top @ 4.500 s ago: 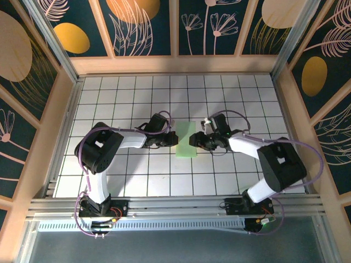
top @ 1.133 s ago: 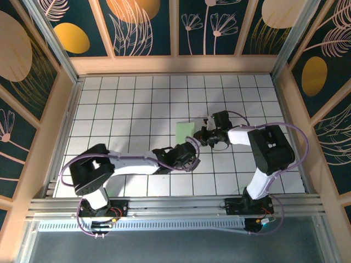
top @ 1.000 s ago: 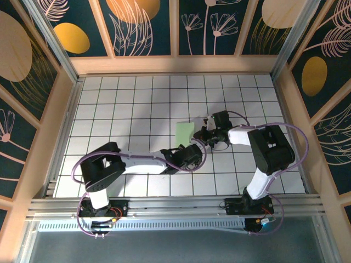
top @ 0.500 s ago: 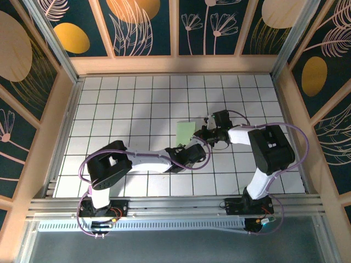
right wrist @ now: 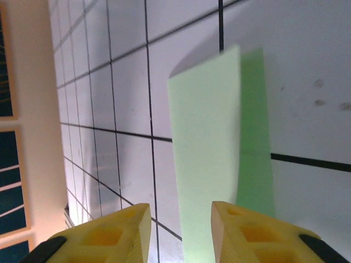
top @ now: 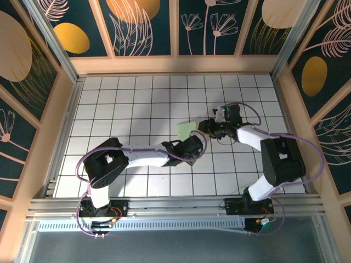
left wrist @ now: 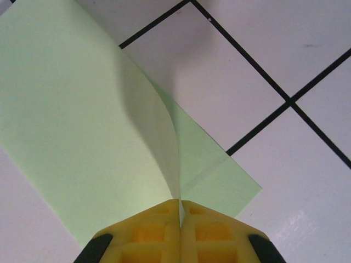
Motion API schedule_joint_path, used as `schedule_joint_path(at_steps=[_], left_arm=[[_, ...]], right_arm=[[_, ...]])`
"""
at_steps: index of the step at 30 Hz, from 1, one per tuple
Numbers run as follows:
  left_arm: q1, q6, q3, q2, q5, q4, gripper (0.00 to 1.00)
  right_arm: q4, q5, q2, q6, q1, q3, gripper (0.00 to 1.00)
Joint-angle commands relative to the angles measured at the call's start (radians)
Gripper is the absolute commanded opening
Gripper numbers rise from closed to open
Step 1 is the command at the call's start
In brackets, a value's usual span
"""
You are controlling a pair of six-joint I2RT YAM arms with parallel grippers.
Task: Fold a paper plane with a square sheet of paper (fold left side to right side)
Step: Fold the triangle a second time at the center of the table.
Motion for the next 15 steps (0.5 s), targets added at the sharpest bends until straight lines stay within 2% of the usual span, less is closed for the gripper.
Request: schedule_joint_path(at_steps=[1, 4, 10, 15], left_arm=[[0.077, -0.091, -0.022, -0.042, 0.256, 0.054, 0.00], [0.133, -0.152, -0.050, -0.032, 0.423, 0.111, 0.00], [0.219, -0.269, -0.123, -0.017, 0.630, 0.259, 0.00], [0.244, -0.304, -0.127, 0.010, 0.694, 0.303, 0.00]], right_arm=[[-0.068, 0.028, -0.072, -0.071, -0.034, -0.052, 0.35], [-0.108, 0.035, -0.111, -0.118, -0.037, -0.089, 0.30], [-0.086, 0.028, -0.132, -0.131, 0.007, -0.179, 0.00], [-0.025, 0.049, -0.089, -0.094, 0.084, -0.217, 0.00]])
